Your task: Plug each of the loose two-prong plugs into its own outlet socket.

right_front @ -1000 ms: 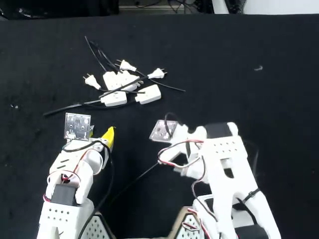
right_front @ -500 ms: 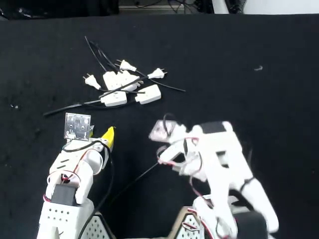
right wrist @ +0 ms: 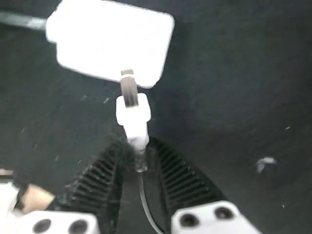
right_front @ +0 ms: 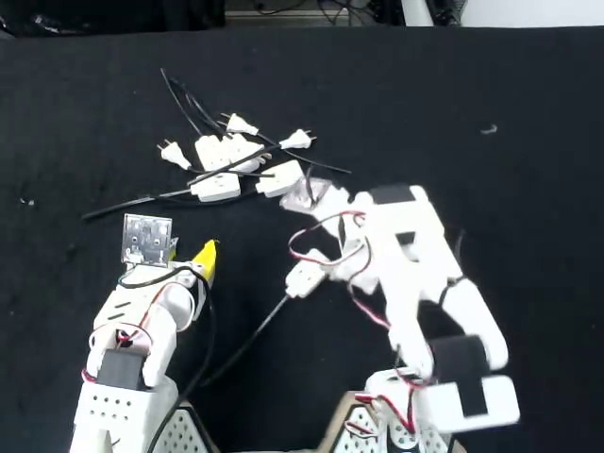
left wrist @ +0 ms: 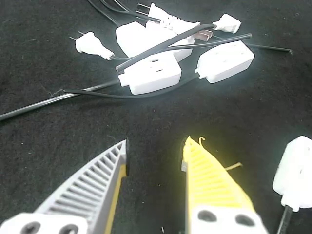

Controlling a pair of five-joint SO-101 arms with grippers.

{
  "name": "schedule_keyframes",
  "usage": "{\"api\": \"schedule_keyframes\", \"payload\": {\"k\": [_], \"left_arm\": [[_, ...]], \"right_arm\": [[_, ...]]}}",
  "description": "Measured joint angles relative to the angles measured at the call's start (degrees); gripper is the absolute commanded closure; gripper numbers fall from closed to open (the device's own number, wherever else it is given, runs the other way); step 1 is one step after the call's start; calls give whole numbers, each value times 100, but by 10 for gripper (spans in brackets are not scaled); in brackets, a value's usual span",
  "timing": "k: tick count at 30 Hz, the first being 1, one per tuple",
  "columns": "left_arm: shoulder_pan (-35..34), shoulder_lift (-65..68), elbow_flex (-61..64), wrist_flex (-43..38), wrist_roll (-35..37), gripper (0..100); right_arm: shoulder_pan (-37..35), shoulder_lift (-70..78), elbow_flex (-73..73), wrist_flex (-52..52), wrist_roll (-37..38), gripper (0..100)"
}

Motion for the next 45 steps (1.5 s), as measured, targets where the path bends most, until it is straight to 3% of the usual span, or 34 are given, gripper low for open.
{"api": "schedule_keyframes", "payload": {"k": [5,11,16,21,27,36,45], "left_arm": [[0,0,0,0,0,809],[0,0,0,0,0,809],[-97,0,-26,0,0,809],[-712,0,-185,0,44,809],[-1125,-18,-264,0,747,805],[-1108,-18,-510,0,888,805],[-1108,-18,-835,97,1292,804]], "right_arm": [[0,202,-457,132,-167,988],[-35,-176,-905,1055,-176,988],[-738,-1178,-914,1090,-686,988],[-1960,-1758,-273,-220,-1697,988],[-2593,-1662,668,-1978,-2004,988],[-3429,-1486,835,-2725,-2796,988],[-3754,-1486,1213,-3068,-2936,988]]}}
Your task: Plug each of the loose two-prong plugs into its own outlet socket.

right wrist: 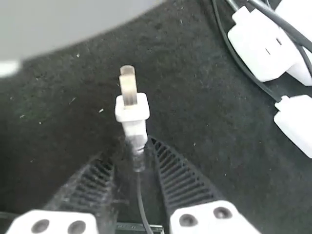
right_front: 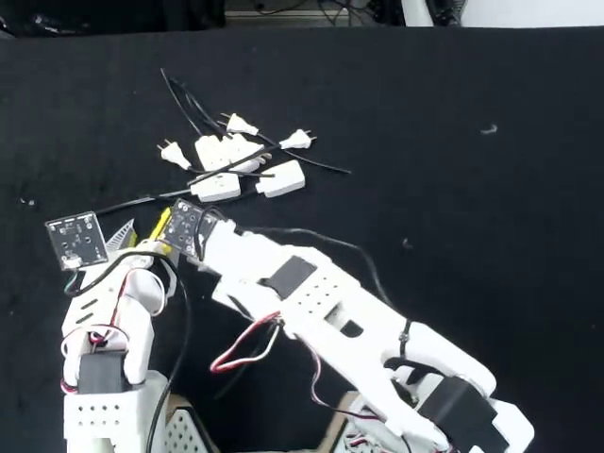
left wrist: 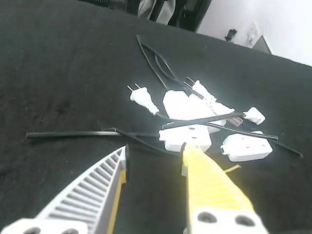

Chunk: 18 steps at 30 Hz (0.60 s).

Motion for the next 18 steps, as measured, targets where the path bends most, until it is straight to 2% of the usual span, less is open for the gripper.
{"api": "schedule_keyframes", "payload": {"k": [3,7,11,18], "left_arm": [[18,0,-132,299,62,804],[440,-9,-176,527,-9,808],[756,-35,-79,519,-492,808],[774,-9,308,229,-633,808]], "right_arm": [[-9,0,0,-18,0,988],[-9,0,0,-18,0,988],[-9,-211,79,0,0,988],[-9,-1336,598,149,0,988]]}}
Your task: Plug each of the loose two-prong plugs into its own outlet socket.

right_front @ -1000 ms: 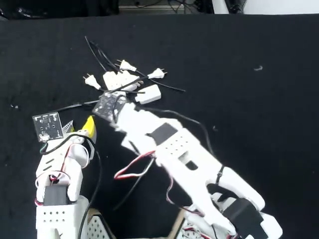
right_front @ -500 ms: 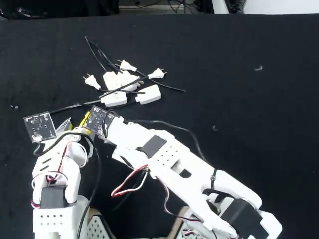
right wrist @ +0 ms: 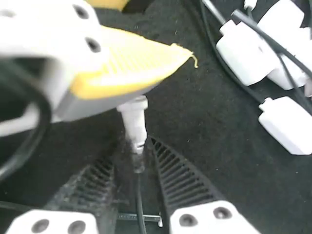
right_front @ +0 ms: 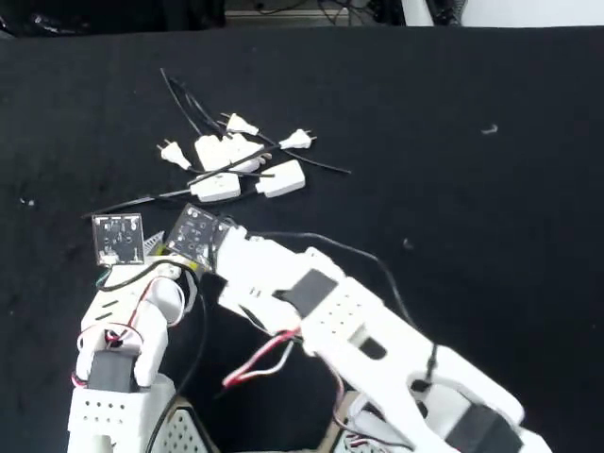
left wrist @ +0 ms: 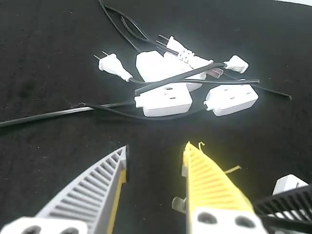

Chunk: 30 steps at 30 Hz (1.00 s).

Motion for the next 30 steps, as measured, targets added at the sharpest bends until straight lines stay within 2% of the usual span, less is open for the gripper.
{"api": "schedule_keyframes", "payload": {"k": [7,30], "left_arm": [[0,-62,9,-18,0,809],[-9,-79,53,-97,0,809]], "right_arm": [[-18,-615,185,18,-290,988],[-26,-642,193,9,-1424,988]]}}
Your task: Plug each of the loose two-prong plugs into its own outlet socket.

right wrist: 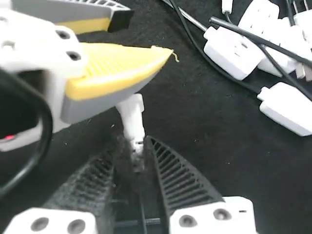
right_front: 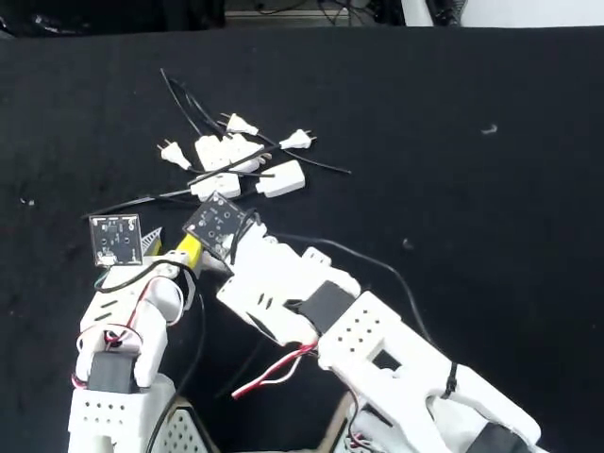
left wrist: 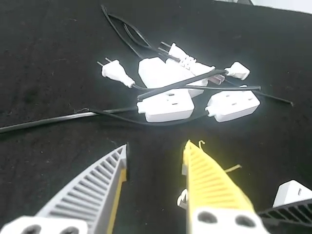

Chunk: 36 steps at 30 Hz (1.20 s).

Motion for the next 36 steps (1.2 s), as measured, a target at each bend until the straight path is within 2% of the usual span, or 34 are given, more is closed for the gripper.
{"api": "schedule_keyframes", "payload": {"k": [4,15,28,33,36], "left_arm": [[0,0,0,26,0,809],[0,0,26,35,0,809],[-413,79,26,-229,-9,808],[9,79,211,-229,-9,808],[246,44,316,-237,-9,808]], "right_arm": [[0,0,0,-53,-229,988],[0,0,88,-229,-246,988],[-26,-35,202,-264,70,988],[-193,-35,202,-264,88,988],[-202,-35,202,-264,-185,987]]}}
